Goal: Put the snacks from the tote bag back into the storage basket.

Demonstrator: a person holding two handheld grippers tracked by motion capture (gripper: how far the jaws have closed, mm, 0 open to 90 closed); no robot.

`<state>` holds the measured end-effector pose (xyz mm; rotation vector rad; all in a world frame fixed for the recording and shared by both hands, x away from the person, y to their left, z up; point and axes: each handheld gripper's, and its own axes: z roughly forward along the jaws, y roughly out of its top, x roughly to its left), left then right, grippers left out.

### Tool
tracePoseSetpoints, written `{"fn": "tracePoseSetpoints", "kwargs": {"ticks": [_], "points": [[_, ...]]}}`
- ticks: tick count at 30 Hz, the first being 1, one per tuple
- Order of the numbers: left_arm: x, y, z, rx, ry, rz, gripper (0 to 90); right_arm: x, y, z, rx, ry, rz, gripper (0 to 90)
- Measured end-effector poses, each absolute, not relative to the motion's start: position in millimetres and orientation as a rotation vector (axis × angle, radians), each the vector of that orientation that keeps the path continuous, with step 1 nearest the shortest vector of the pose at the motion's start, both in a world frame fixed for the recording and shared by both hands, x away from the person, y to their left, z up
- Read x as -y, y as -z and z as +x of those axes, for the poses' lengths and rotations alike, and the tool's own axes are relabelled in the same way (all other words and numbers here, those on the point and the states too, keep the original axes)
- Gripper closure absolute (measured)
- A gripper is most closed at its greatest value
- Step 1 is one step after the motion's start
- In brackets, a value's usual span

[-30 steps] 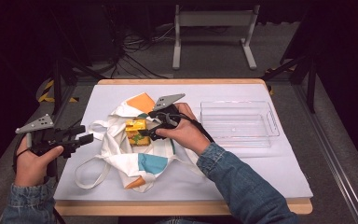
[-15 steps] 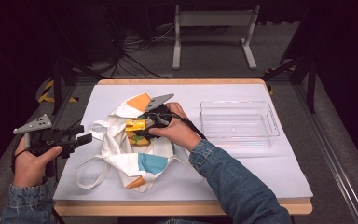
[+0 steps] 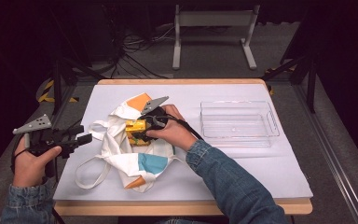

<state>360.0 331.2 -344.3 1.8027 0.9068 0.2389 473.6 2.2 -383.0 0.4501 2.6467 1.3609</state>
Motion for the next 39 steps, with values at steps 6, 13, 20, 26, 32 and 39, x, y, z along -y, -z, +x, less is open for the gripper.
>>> {"fn": "tracePoseSetpoints", "kwargs": {"ticks": [6,13,20,26,32,39], "points": [[-332.1,344.3,359.8,-0.908,-0.239,1.799,39.9,-4.0,386.8,476.2,-2.658,-1.326,0.425,28.2],[-332.3,344.4,360.0,-0.907,-0.239,1.797,39.8,-3.6,386.6,478.8,-2.666,-1.291,0.367,34.7],[-332.2,344.1,359.7,-0.906,-0.240,1.797,39.8,-4.1,384.7,479.2,-2.673,-1.258,0.283,42.1],[-333.0,344.1,359.7,-0.904,-0.239,1.794,39.7,-4.0,383.3,479.3,-2.689,-1.249,0.261,43.3],[-332.9,344.1,359.8,-0.904,-0.239,1.794,39.7,-2.7,381.2,479.3,-2.705,-1.246,0.242,47.9],[-332.9,343.9,359.3,-0.908,-0.239,1.793,39.7,-1.9,377.6,477.1,-2.712,-1.232,0.213,50.8]]}}
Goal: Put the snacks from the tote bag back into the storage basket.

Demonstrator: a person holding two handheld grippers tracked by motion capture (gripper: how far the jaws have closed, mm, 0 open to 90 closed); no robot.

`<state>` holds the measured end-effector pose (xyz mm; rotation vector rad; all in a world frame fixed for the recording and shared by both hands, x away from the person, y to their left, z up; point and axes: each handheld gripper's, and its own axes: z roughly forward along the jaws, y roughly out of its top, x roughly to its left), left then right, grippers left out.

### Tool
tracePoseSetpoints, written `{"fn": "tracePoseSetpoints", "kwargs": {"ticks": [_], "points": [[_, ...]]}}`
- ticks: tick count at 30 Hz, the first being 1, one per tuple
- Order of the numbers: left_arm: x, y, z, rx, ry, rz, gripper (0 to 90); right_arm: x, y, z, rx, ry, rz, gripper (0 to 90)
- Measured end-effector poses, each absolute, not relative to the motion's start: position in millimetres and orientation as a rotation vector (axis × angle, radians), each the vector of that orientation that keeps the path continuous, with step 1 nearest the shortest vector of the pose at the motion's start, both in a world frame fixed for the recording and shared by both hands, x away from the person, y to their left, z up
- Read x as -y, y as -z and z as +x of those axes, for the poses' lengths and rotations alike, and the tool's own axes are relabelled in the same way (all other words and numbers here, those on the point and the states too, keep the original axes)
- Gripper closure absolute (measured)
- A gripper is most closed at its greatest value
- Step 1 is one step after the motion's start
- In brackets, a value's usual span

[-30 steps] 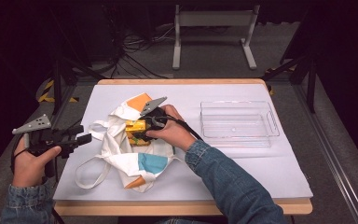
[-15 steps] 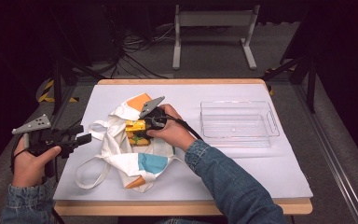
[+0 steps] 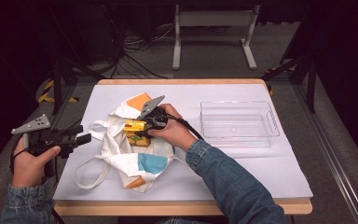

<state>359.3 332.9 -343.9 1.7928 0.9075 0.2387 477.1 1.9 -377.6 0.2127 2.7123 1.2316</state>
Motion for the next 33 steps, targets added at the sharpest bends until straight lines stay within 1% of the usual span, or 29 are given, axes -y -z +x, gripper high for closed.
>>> {"fn": "tracePoseSetpoints", "kwargs": {"ticks": [9,17,33], "points": [[-334,344,359,-0.909,-0.239,1.791,39.7,-6,367,473,-2.704,-1.233,0.185,50.9],[-334,344,359,-0.909,-0.241,1.791,39.7,-2,346,469,-2.684,-1.260,0.143,50.9],[-333,345,360,-0.913,-0.235,1.798,39.7,26,303,458,-2.628,-1.386,0.073,50.9]]}}
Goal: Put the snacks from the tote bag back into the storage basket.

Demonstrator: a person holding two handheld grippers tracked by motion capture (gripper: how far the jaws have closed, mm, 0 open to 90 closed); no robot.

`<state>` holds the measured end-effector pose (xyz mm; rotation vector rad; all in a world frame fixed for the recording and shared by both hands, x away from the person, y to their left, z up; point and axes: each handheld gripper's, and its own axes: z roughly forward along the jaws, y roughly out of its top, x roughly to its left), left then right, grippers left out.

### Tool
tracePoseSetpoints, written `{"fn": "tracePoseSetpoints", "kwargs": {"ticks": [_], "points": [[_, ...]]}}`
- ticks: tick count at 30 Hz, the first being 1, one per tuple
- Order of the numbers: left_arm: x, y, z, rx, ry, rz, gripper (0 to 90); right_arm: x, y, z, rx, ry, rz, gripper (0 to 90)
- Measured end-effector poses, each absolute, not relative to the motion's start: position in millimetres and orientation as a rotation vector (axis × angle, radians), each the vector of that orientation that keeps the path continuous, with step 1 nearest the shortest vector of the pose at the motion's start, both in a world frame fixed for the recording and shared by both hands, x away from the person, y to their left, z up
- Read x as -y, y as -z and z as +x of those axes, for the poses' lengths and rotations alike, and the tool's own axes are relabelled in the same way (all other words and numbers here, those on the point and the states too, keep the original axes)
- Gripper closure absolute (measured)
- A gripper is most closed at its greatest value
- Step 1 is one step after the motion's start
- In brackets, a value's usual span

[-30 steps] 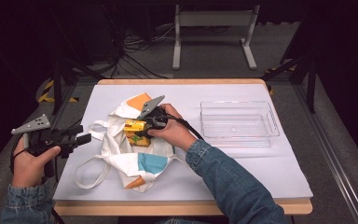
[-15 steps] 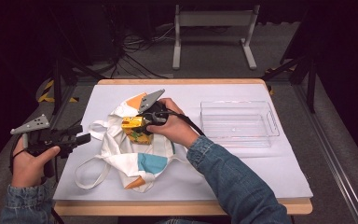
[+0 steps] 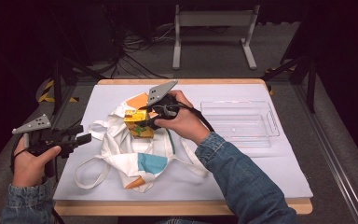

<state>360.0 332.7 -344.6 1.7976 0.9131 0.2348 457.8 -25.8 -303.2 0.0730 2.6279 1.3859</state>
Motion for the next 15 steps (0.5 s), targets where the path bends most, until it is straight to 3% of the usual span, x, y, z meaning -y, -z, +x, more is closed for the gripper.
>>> {"fn": "tracePoseSetpoints", "kwargs": {"ticks": [15], "points": [[-332,344,359,-0.911,-0.239,1.799,39.7,70,276,443,-2.584,-1.429,0.083,50.9]]}}
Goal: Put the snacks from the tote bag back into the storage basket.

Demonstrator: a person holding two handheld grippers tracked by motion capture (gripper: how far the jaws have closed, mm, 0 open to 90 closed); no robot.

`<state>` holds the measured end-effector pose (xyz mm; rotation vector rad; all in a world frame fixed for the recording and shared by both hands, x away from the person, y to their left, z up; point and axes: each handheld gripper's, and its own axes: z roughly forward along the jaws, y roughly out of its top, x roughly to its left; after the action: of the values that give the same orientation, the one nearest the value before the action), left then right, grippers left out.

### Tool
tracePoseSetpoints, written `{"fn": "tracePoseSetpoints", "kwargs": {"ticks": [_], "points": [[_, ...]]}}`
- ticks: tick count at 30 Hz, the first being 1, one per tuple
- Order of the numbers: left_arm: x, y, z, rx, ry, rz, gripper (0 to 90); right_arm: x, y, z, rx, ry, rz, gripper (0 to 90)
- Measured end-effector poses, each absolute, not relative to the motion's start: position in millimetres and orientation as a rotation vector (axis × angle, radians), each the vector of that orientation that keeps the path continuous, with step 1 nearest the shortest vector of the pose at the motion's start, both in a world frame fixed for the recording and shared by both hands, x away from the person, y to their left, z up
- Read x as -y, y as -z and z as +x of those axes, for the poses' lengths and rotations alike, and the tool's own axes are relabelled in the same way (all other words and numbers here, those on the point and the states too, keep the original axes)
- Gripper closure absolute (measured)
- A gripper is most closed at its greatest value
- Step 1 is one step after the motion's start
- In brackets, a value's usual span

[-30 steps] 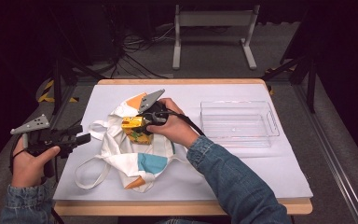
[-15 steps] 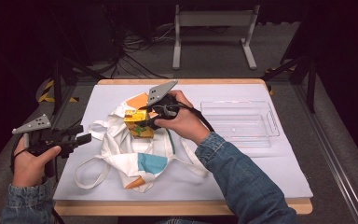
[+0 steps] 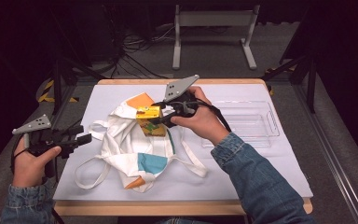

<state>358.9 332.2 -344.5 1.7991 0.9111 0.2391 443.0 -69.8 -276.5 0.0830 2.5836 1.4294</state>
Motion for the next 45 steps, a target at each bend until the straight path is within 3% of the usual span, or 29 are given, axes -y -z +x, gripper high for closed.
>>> {"fn": "tracePoseSetpoints", "kwargs": {"ticks": [27,45], "points": [[-330,344,359,-0.915,-0.242,1.809,38.1,163,250,438,-2.492,-1.494,0.192,50.8],[-331,345,360,-0.928,-0.254,1.810,34.4,217,250,448,-2.473,-1.447,0.291,50.7]]}}
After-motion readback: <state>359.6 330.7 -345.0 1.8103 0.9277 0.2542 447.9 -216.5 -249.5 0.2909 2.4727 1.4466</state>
